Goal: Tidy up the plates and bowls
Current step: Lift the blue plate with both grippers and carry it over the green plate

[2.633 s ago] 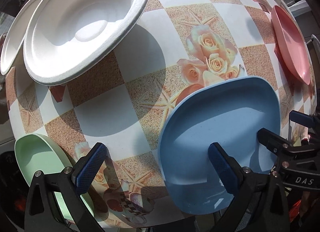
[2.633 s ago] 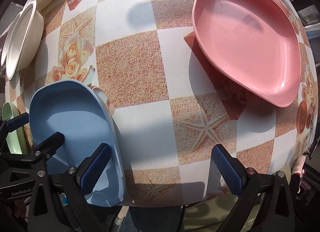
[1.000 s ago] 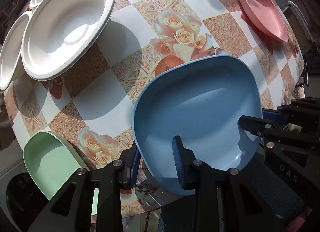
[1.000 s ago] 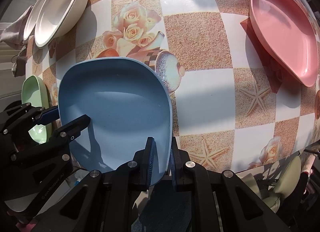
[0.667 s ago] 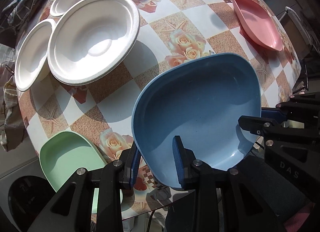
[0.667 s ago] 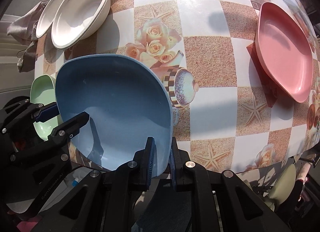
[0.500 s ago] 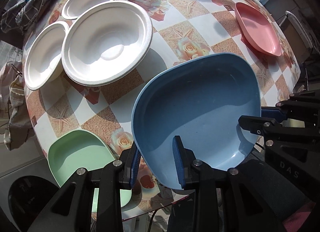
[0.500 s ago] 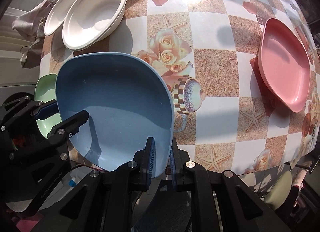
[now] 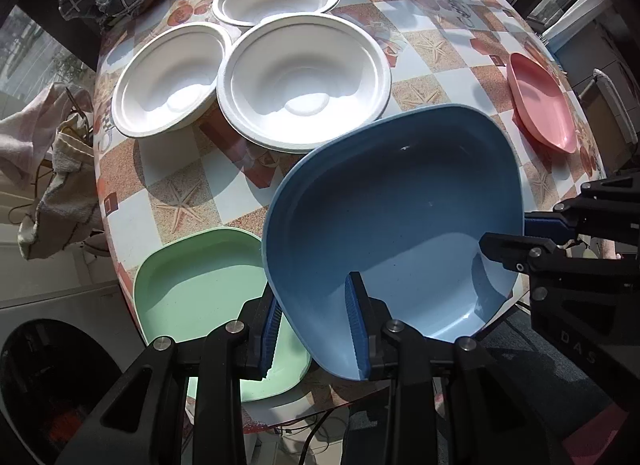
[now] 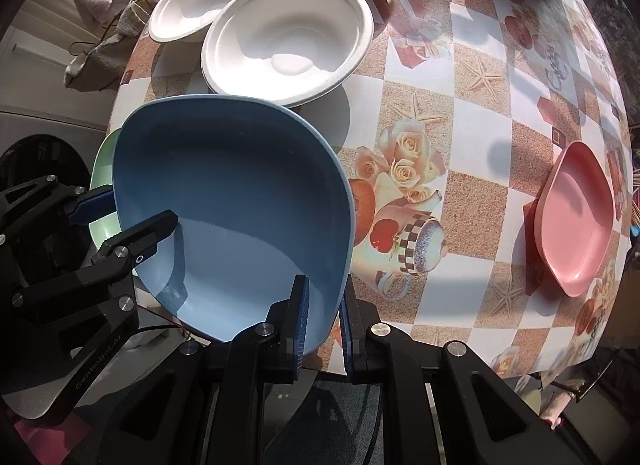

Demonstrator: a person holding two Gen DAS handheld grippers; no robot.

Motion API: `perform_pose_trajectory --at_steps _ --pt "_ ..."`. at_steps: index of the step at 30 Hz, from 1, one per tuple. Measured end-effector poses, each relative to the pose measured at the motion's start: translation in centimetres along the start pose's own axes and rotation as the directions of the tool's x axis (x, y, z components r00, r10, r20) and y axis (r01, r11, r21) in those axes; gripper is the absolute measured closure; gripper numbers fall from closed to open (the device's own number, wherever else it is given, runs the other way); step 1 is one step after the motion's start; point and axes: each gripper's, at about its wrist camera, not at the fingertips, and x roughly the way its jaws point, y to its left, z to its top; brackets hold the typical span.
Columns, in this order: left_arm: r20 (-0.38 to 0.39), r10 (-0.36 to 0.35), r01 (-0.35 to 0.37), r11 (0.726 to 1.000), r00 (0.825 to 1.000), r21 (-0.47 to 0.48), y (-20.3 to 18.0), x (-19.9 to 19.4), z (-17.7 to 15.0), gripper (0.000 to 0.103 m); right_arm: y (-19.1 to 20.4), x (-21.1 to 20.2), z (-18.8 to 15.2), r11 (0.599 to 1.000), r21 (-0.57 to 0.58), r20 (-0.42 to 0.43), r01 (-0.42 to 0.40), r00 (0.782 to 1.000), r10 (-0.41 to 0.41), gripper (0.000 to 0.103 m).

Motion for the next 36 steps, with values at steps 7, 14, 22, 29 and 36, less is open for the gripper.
perform_pose_trajectory --at_steps 7,14,22,29,36 --pt "0.02 0.019 -0.017 0.996 1.0 -0.091 1.1 0.1 -1.1 0.069 2.6 1.3 1.9 0.996 -0.09 -0.014 0.011 1.0 -0.012 0.086" --pt "0.032 0.041 -0.037 0.991 0.999 -0.126 3.4 -0.1 -2.2 0.069 6.5 1.6 3.2 0.986 -0.165 -0.026 0.007 1.0 -0.012 0.086" --pt "0.034 0.05 -0.042 0.981 0.998 -0.189 5.4 -0.2 -3.5 0.069 8.1 3.8 3.0 0.971 -0.239 -0.051 -0.009 0.999 -0.004 0.086" --pt "0.03 0.064 -0.055 0.97 0.998 -0.235 7.0 -0.3 -4.3 0.069 9.7 5.7 5.7 0.959 -0.282 -0.058 -0.015 0.998 -0.001 0.086" --pt "0.017 0.061 -0.053 0.952 0.998 -0.301 9.7 -0.1 -5.8 0.069 10.5 7.7 8.5 0.945 -0.323 -0.08 -0.044 0.997 0.019 0.086"
